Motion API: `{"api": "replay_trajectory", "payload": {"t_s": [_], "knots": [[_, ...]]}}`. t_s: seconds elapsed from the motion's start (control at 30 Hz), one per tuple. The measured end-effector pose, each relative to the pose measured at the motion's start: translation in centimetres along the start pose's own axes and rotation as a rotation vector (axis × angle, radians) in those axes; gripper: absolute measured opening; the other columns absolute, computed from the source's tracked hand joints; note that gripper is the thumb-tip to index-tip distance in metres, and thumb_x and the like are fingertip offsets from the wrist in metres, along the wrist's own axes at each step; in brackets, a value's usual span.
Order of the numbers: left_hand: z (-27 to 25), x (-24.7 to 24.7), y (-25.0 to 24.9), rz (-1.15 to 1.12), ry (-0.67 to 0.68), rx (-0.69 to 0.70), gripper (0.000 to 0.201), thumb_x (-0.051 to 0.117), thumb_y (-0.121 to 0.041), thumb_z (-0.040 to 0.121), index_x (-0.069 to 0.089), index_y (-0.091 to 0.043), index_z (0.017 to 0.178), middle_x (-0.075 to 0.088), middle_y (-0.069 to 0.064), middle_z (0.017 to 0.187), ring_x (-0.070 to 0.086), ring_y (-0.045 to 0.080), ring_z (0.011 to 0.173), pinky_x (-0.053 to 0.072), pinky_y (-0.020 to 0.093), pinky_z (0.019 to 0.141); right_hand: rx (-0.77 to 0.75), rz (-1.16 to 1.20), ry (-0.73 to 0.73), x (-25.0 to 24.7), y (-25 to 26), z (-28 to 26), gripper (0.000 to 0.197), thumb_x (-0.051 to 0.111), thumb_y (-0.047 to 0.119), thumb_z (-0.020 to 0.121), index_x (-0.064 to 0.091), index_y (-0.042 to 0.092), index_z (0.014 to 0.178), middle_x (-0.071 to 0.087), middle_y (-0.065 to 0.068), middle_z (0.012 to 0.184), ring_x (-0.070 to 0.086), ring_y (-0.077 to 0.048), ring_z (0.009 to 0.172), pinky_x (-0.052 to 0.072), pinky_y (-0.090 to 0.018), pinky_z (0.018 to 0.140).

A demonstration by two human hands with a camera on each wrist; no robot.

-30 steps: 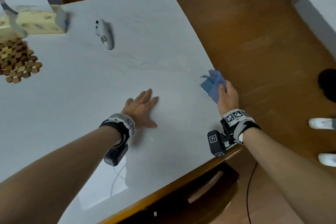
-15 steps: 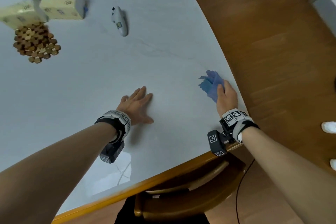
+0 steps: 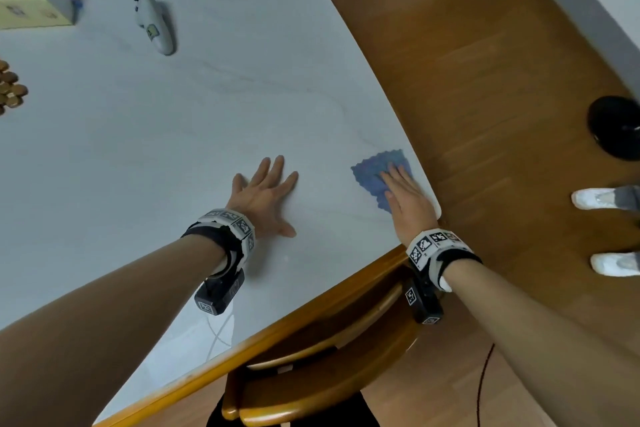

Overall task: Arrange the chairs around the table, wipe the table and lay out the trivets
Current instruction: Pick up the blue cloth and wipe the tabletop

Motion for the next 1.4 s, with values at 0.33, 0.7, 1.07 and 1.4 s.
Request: {"api": "replay_trajectory", "payload": {"t_s": [0.33, 0.7, 1.07, 1.4], "knots": [[0.3, 0.5, 0.3, -0.053, 0.042, -0.022, 0.117, 0.073, -0.063, 0.066, -0.001, -0.036, 0.153, -0.023, -0.008, 0.159, -0.021, 0.017, 0.146, 0.001, 0.059, 0.116, -0.003, -0.048, -0.112, 1.9, 1.2, -0.5, 0.053, 0.054, -0.013, 0.088, 0.047, -0.001, 0.139, 0.043, -0.016, 0.148, 0.037, -0.03, 0.14, 0.036, -0.043, 0.113], [-4.9, 1.2, 6.3, -0.131, -0.078, 0.12, 0.104, 0.062, -0.068, 0.074, 0.007, -0.032, 0.154, -0.009, -0.007, 0.162, -0.008, 0.01, 0.148, 0.009, 0.04, 0.121, -0.054, 0.056, -0.111, 9.0, 11.5, -5.9, 0.05, 0.051, -0.011, 0.089, 0.058, 0.01, 0.134, 0.047, -0.004, 0.147, 0.04, -0.017, 0.138, 0.033, -0.027, 0.112], [-12.7, 4.0, 14.6, -0.019, -0.102, 0.173, 0.079, 0.048, -0.051, 0.091, 0.01, -0.025, 0.155, -0.007, -0.001, 0.163, -0.003, 0.015, 0.149, 0.01, 0.041, 0.119, -0.024, 0.068, -0.145, 15.1, 20.7, -11.7, 0.046, 0.047, -0.007, 0.091, 0.058, 0.01, 0.133, 0.048, -0.003, 0.146, 0.039, -0.013, 0.137, 0.029, -0.021, 0.111], [-21.9, 7.7, 21.6, -0.081, -0.121, 0.053, 0.095, 0.019, -0.068, 0.07, 0.016, -0.023, 0.154, -0.001, 0.001, 0.163, 0.002, 0.019, 0.15, 0.013, 0.044, 0.117, -0.071, 0.098, -0.072, 19.2, 26.7, -14.8, 0.045, 0.046, -0.008, 0.094, 0.051, 0.005, 0.137, 0.042, -0.007, 0.148, 0.033, -0.015, 0.138, 0.024, -0.025, 0.113]]}}
Point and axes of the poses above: each hand's wrist, its own z-axis towards the middle knuckle, its own x-axis out of the palm, y = z × x, the point moved 8 cm from there along z, towards the middle knuckle
